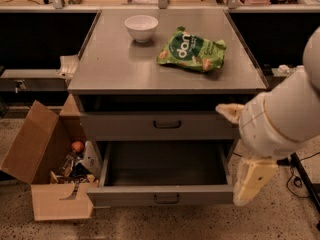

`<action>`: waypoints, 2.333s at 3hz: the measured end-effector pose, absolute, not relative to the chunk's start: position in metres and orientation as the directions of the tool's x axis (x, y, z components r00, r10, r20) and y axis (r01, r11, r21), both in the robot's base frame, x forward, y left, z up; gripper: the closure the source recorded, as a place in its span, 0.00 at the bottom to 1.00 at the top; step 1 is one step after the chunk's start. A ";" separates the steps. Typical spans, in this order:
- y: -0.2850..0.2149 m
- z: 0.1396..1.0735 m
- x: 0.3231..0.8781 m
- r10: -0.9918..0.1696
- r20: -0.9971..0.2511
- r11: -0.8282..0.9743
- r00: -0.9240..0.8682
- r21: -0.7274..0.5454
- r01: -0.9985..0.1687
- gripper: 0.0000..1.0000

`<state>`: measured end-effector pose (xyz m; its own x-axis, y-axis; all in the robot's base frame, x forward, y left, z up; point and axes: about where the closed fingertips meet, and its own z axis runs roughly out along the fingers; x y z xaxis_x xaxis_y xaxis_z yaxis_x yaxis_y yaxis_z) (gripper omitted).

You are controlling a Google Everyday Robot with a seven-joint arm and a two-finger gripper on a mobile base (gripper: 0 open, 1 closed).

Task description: Close middle drawer

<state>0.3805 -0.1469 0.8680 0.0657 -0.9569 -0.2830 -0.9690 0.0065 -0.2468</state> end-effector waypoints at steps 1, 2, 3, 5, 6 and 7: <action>-0.131 0.780 0.356 -0.936 -0.345 -0.014 0.064 -0.145 -0.989 0.00; -0.134 0.728 0.323 -0.940 -0.340 -0.023 0.035 -0.041 -0.999 0.00; -0.134 0.728 0.323 -0.940 -0.340 -0.023 0.035 -0.041 -0.999 0.00; -0.114 0.637 0.325 -0.915 -0.402 -0.069 0.029 0.087 -0.994 0.25; -0.106 0.570 0.319 -0.889 -0.459 -0.083 0.005 0.149 -0.985 0.47; -0.114 0.501 0.318 -0.866 -0.499 -0.066 -0.038 0.188 -0.980 0.70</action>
Offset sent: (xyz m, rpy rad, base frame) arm -0.0269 0.0161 -0.0942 0.0605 0.1140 0.0340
